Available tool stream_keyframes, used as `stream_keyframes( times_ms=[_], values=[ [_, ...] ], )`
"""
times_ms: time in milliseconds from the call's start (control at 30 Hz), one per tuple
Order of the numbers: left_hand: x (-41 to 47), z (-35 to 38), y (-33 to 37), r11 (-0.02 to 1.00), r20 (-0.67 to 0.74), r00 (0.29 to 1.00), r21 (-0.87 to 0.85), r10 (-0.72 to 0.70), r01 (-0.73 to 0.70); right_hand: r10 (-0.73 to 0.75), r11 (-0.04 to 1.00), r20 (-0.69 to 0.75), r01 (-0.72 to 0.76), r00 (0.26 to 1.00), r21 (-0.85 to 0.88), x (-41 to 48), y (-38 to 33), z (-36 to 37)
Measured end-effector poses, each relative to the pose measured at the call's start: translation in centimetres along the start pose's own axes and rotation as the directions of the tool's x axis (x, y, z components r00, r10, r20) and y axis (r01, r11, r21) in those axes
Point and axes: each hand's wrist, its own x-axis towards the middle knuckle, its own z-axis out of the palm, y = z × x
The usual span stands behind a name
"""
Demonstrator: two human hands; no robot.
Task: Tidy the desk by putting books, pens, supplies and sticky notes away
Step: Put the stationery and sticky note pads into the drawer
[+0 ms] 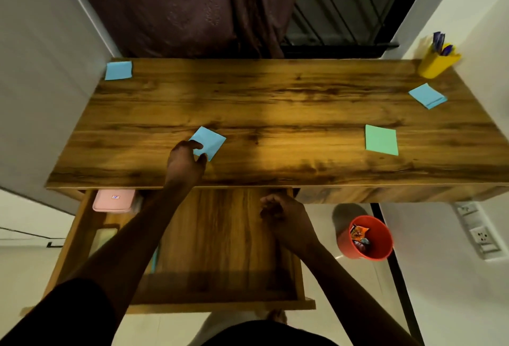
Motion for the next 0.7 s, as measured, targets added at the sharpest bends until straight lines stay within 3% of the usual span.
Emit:
stream_keyframes(
  times_ms=[133, 333, 500, 700],
  values=[
    [4.6, 0.9, -0.5, 0.998, 0.035, 0.998, 0.041, -0.058, 0.056, 0.037, 0.999, -0.026, -0.037, 0.999, 0.011, 0.8, 0.2, 0.0],
    [8.6, 3.1, -1.9, 0.963, 0.131, 0.988, 0.266, -0.076, 0.038, 0.076, 0.997, -0.078, -0.078, 0.994, -0.023, 2.0, 1.1, -0.9],
    [11.8, 4.9, -4.2, 0.977, 0.179, 0.971, 0.167, -0.159, 0.13, 0.03, 0.999, -0.139, -0.036, 0.99, -0.038, 2.7, 1.6, -3.2],
    [7.6, 3.7, 3.3, 0.992, 0.091, 0.99, 0.081, -0.107, 0.1, -0.024, 0.998, -0.343, 0.004, 0.939, -0.059, 4.9, 3.0, -9.3]
  ],
)
